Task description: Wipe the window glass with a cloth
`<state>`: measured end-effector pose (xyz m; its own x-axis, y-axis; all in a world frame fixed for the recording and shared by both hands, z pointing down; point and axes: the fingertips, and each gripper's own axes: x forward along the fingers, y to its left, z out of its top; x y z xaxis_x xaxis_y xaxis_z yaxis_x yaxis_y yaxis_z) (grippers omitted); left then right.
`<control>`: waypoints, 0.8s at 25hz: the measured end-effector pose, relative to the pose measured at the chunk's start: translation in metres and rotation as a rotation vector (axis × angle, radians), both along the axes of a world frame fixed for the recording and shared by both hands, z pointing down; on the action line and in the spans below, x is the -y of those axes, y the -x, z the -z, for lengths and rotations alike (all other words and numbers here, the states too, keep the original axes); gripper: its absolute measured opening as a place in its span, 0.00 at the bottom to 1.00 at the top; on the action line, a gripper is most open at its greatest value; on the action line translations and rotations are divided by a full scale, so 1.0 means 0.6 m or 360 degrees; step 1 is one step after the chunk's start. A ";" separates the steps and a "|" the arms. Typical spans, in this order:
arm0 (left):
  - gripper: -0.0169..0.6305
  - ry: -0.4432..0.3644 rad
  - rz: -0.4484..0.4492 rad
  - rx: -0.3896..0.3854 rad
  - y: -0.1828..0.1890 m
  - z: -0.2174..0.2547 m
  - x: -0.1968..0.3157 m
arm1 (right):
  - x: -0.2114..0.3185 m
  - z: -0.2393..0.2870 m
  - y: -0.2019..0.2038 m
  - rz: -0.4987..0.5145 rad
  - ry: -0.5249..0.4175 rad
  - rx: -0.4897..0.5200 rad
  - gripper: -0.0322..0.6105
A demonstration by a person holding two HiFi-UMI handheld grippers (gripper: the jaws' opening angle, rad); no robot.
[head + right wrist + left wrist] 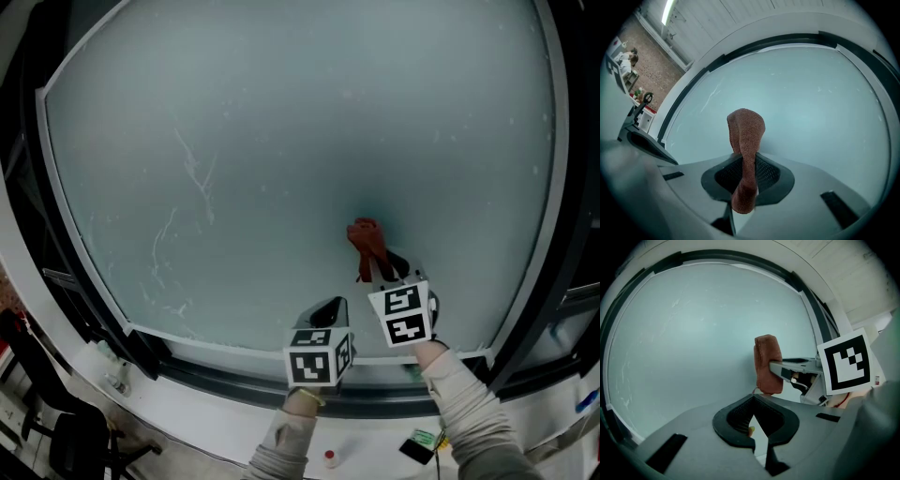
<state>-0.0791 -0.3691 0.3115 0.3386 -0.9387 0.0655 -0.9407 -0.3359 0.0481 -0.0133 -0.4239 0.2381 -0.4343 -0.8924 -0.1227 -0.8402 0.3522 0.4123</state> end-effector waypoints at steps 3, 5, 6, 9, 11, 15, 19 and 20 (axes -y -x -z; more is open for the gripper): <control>0.03 0.0005 -0.0031 -0.0006 -0.017 -0.005 0.003 | 0.004 -0.009 -0.039 -0.0065 0.0013 0.0004 0.12; 0.03 0.0012 -0.0058 -0.0007 -0.032 -0.009 0.006 | 0.008 -0.014 -0.069 -0.0115 0.0023 0.0015 0.12; 0.03 0.0015 -0.0072 -0.0007 -0.040 -0.010 0.008 | 0.009 -0.015 -0.085 -0.0143 0.0027 0.0022 0.12; 0.03 0.0020 -0.0116 -0.0014 -0.063 -0.014 0.012 | 0.011 -0.019 -0.134 -0.0227 0.0033 0.0044 0.12; 0.03 0.0023 -0.0140 -0.0015 -0.079 -0.017 0.013 | 0.009 -0.021 -0.166 -0.0279 0.0036 0.0060 0.13; 0.03 0.0025 -0.0195 -0.0012 -0.111 -0.022 0.014 | 0.005 -0.025 -0.229 -0.0384 0.0039 0.0095 0.12; 0.03 0.0028 -0.0252 -0.0017 -0.141 -0.028 0.012 | -0.001 -0.035 -0.287 -0.0492 0.0049 0.0117 0.13; 0.03 0.0029 -0.0264 -0.0016 -0.148 -0.029 0.011 | -0.003 -0.038 -0.300 -0.0518 0.0054 0.0121 0.13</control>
<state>0.0094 -0.3759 0.3291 0.4895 -0.8685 0.0779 -0.8718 -0.4855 0.0648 0.1668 -0.4222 0.2608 -0.1169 -0.9868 -0.1118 -0.9388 0.0730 0.3367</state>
